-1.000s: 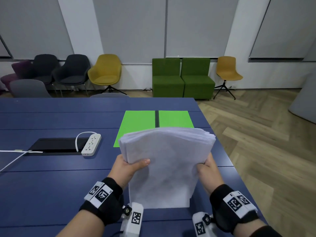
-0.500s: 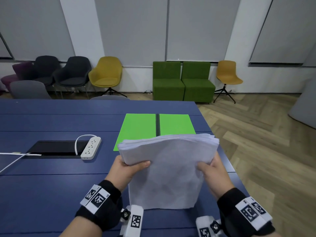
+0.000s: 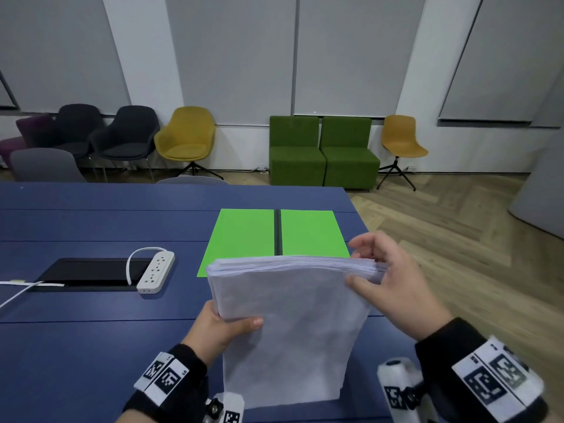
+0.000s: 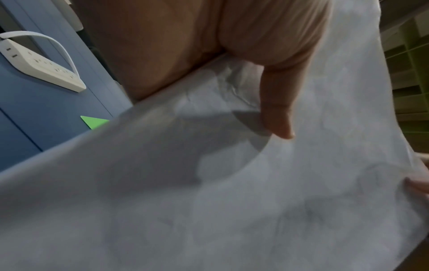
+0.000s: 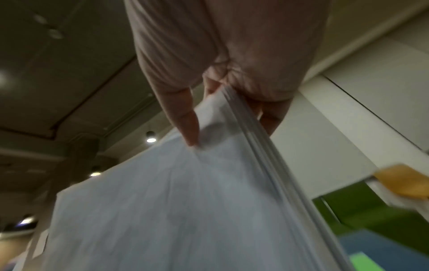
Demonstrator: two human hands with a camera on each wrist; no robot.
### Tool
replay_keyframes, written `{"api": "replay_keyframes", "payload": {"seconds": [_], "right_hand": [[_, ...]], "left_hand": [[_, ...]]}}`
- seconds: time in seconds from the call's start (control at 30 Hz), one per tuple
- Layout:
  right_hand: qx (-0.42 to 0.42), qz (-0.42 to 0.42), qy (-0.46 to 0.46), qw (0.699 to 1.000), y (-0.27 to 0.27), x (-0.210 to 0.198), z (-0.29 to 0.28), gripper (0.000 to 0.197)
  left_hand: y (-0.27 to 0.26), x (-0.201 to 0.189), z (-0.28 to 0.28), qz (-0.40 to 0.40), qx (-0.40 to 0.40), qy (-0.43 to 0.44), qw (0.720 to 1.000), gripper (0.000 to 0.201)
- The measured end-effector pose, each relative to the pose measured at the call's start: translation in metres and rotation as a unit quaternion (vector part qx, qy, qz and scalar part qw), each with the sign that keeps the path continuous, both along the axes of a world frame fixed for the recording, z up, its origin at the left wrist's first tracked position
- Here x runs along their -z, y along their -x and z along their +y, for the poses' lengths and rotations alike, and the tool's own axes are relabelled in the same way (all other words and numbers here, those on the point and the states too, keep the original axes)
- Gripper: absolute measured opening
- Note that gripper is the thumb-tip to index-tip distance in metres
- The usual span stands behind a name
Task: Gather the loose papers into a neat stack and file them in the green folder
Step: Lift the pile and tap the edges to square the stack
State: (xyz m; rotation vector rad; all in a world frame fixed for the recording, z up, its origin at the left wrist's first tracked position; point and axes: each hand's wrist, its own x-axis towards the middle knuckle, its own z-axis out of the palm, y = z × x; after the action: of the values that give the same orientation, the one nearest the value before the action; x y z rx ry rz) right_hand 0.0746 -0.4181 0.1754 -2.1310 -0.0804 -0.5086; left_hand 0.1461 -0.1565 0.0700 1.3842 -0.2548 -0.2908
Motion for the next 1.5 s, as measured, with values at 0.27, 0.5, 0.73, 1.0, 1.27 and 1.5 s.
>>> {"api": "replay_keyframes", "payload": {"seconds": [0.27,0.5,0.73,1.0,1.27,1.5], "right_hand": [[-0.038,0.101,0.459,0.882,-0.006,-0.053,0.05,0.035],[-0.064,0.134,0.476,0.867,-0.019,-0.05,0.063,0.013],[-0.048,0.118,0.153,0.98,-0.023,-0.04,-0.022,0.014],[0.029,0.1,-0.248,0.963,-0.006,0.025,-0.057,0.062],[0.012,0.054,-0.353,0.934,0.006,0.078,-0.038,0.045],[0.064,0.13,-0.332,0.932,0.008,0.148,-0.028,0.047]], "left_hand": [[0.009,-0.011,-0.01,-0.038,-0.006,-0.022,0.999,0.058],[0.01,-0.004,-0.012,-0.02,-0.007,-0.064,0.998,0.037],[-0.001,0.031,0.03,0.047,-0.035,-0.134,0.989,0.048],[-0.026,-0.002,0.037,0.042,-0.056,0.089,0.994,0.088],[-0.026,-0.032,0.022,-0.099,-0.157,0.019,0.982,0.024],[-0.002,0.048,0.025,-0.011,-0.128,-0.06,0.99,0.048]]}}
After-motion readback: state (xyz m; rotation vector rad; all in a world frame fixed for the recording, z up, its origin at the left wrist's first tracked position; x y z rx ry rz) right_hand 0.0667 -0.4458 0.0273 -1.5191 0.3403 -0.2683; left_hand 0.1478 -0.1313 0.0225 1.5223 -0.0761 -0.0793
